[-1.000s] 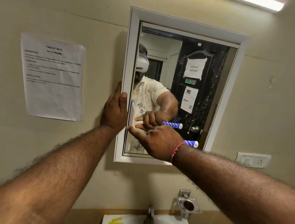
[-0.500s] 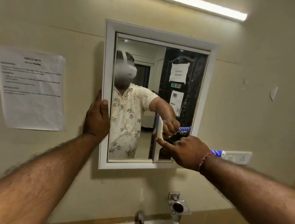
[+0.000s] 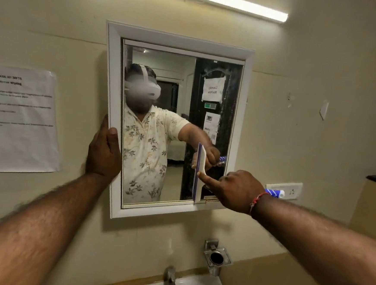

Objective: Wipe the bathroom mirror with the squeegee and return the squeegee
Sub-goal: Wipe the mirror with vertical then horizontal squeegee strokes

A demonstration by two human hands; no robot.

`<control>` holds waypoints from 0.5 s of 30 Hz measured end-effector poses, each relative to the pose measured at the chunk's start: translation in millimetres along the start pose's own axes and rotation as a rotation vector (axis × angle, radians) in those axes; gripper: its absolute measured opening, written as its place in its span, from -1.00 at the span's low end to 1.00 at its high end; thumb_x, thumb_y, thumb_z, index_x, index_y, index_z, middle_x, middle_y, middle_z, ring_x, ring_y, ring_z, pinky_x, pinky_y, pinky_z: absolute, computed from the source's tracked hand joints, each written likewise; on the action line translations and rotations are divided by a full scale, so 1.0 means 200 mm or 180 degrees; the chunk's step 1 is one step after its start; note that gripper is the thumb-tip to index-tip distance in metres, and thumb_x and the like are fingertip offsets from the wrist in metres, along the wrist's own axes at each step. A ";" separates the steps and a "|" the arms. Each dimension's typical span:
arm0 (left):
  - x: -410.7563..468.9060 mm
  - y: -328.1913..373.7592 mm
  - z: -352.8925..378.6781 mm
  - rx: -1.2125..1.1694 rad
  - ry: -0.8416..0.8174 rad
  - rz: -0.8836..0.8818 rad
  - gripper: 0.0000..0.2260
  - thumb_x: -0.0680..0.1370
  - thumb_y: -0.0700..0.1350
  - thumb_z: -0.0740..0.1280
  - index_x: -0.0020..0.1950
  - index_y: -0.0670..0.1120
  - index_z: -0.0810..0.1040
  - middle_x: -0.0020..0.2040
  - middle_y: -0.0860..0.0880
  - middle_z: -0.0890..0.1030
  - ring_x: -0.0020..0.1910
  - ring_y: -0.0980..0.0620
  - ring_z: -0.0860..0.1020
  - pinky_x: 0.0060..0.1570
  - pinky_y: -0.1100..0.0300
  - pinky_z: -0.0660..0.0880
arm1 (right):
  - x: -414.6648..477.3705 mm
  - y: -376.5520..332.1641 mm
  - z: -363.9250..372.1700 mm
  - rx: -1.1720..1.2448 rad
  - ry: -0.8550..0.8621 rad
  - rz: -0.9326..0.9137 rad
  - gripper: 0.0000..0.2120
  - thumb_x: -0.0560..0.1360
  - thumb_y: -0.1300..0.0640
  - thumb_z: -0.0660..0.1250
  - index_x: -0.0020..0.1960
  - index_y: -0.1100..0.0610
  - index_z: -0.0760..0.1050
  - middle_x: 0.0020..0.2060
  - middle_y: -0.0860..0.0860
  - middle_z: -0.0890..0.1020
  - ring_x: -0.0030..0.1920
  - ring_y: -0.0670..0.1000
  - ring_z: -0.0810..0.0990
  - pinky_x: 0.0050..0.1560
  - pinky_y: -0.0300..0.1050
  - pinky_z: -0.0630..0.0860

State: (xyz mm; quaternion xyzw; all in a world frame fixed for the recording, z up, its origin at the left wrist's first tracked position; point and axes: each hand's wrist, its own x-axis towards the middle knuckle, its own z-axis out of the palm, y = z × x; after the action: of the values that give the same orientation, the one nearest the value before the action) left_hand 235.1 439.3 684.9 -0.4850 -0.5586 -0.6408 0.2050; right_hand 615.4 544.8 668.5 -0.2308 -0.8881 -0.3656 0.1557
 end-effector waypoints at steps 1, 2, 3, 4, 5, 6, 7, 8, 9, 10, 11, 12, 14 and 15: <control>0.00 0.00 0.00 0.0009 -0.0004 -0.0021 -0.48 0.80 0.07 0.04 0.68 -0.16 0.35 0.48 -0.30 0.56 0.45 -0.30 0.52 0.45 -0.01 0.45 | -0.01 -0.01 -0.01 0.0125 0.0162 0.0143 -0.35 0.72 -0.11 0.24 0.72 -0.15 0.05 -0.39 -0.04 0.53 -0.48 0.01 0.44 -0.38 -0.14 0.34; 0.00 -0.01 0.00 -0.0002 -0.0004 -0.0015 -0.48 0.80 0.07 0.04 0.69 -0.15 0.35 0.48 -0.30 0.56 0.45 -0.30 0.52 0.45 -0.03 0.45 | -0.02 -0.01 -0.04 0.0271 0.0361 0.0349 -0.38 0.72 -0.13 0.21 0.71 -0.17 0.07 -0.37 -0.04 0.57 -0.47 0.01 0.47 -0.38 -0.15 0.35; 0.00 -0.01 0.00 -0.0029 -0.0005 0.0000 -0.48 0.80 0.07 0.04 0.70 -0.14 0.33 0.49 -0.29 0.55 0.46 -0.30 0.52 0.46 -0.04 0.45 | -0.02 -0.01 -0.06 0.0450 0.0583 0.0610 -0.42 0.72 -0.15 0.16 0.71 -0.19 0.10 -0.36 -0.04 0.60 -0.46 0.03 0.51 -0.39 -0.15 0.35; 0.00 -0.01 0.00 -0.0050 -0.0011 0.0002 -0.48 0.80 0.08 0.04 0.70 -0.13 0.32 0.50 -0.28 0.55 0.47 -0.29 0.51 0.47 -0.03 0.45 | -0.02 0.00 -0.09 0.0642 0.0812 0.0899 -0.46 0.73 -0.17 0.11 0.70 -0.21 0.16 -0.36 -0.02 0.62 -0.45 0.07 0.55 -0.39 -0.14 0.33; 0.00 -0.01 0.00 -0.0058 -0.0020 -0.0003 -0.48 0.80 0.09 0.04 0.70 -0.12 0.32 0.50 -0.27 0.55 0.47 -0.29 0.51 0.47 -0.03 0.45 | -0.01 0.00 -0.13 0.0832 0.1004 0.1198 -0.50 0.74 -0.17 0.09 0.67 -0.24 0.23 -0.35 0.00 0.64 -0.44 0.10 0.57 -0.38 -0.12 0.31; 0.00 -0.01 0.00 -0.0056 -0.0033 -0.0009 -0.48 0.79 0.09 0.03 0.70 -0.12 0.33 0.51 -0.26 0.54 0.47 -0.29 0.51 0.47 -0.01 0.44 | 0.00 0.01 -0.16 0.1016 0.1128 0.1474 -0.54 0.75 -0.16 0.11 0.65 -0.26 0.30 -0.34 0.02 0.66 -0.41 0.12 0.59 -0.37 -0.11 0.29; 0.00 -0.01 0.00 -0.0063 -0.0044 -0.0020 -0.47 0.79 0.10 0.03 0.70 -0.12 0.33 0.52 -0.26 0.54 0.48 -0.29 0.51 0.48 0.00 0.42 | 0.01 0.02 -0.19 0.1205 0.1198 0.1712 -0.56 0.76 -0.14 0.13 0.62 -0.26 0.36 -0.32 0.04 0.68 -0.39 0.12 0.59 -0.36 -0.10 0.29; 0.00 -0.01 0.00 -0.0070 -0.0054 -0.0027 -0.46 0.79 0.11 0.03 0.70 -0.12 0.33 0.52 -0.26 0.53 0.48 -0.29 0.50 0.48 -0.01 0.42 | 0.03 0.03 -0.22 0.1412 0.1241 0.1910 -0.58 0.75 -0.12 0.16 0.60 -0.25 0.40 -0.29 0.05 0.69 -0.37 0.11 0.57 -0.34 -0.09 0.30; 0.01 -0.02 0.00 -0.0073 -0.0067 -0.0038 -0.46 0.79 0.11 0.02 0.70 -0.12 0.33 0.52 -0.26 0.53 0.48 -0.30 0.51 0.48 -0.04 0.43 | 0.04 0.04 -0.25 0.1627 0.1276 0.2067 -0.59 0.75 -0.10 0.18 0.60 -0.23 0.42 -0.26 0.05 0.71 -0.36 0.06 0.55 -0.33 -0.09 0.32; 0.01 -0.02 0.00 -0.0076 -0.0083 -0.0057 -0.45 0.78 0.12 0.02 0.70 -0.11 0.33 0.52 -0.26 0.53 0.47 -0.31 0.51 0.48 -0.07 0.45 | 0.06 0.06 -0.29 0.1825 0.1323 0.2187 -0.59 0.76 -0.09 0.18 0.59 -0.20 0.43 -0.22 0.03 0.72 -0.33 0.02 0.56 -0.33 -0.10 0.36; 0.01 -0.02 0.00 -0.0080 -0.0103 -0.0082 -0.45 0.78 0.14 0.02 0.70 -0.11 0.32 0.52 -0.26 0.53 0.48 -0.32 0.51 0.48 -0.10 0.46 | 0.08 0.08 -0.32 0.1986 0.1382 0.2277 -0.59 0.76 -0.09 0.18 0.59 -0.17 0.45 -0.17 0.02 0.73 -0.30 -0.01 0.59 -0.33 -0.11 0.40; 0.01 -0.02 0.00 -0.0095 -0.0116 -0.0099 -0.44 0.78 0.14 0.02 0.71 -0.10 0.32 0.53 -0.26 0.53 0.48 -0.32 0.51 0.48 -0.11 0.45 | 0.11 0.10 -0.36 0.2081 0.1455 0.2336 -0.59 0.77 -0.09 0.18 0.59 -0.14 0.46 -0.13 0.00 0.74 -0.26 -0.04 0.62 -0.31 -0.13 0.45; 0.00 -0.01 -0.01 -0.0133 -0.0137 -0.0131 -0.44 0.77 0.14 0.02 0.71 -0.10 0.31 0.51 -0.27 0.54 0.46 -0.33 0.52 0.47 -0.12 0.45 | 0.18 0.13 -0.44 0.2189 0.1614 0.2405 -0.59 0.77 -0.09 0.19 0.59 -0.10 0.46 -0.06 -0.03 0.76 -0.24 -0.09 0.65 -0.27 -0.18 0.56; -0.01 0.00 -0.01 -0.0136 -0.0150 -0.0155 -0.44 0.77 0.13 0.03 0.71 -0.10 0.32 0.50 -0.28 0.55 0.45 -0.35 0.52 0.46 -0.13 0.45 | 0.22 0.15 -0.47 0.2229 0.1696 0.2441 -0.59 0.77 -0.08 0.20 0.59 -0.09 0.47 -0.02 -0.03 0.77 -0.24 -0.13 0.65 -0.25 -0.24 0.57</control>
State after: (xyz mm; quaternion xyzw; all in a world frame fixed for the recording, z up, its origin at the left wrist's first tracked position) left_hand 235.1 436.6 684.6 -0.4905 -0.5611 -0.6458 0.1657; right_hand 604.5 507.5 769.6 -0.3707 -0.7393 -0.0133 0.5620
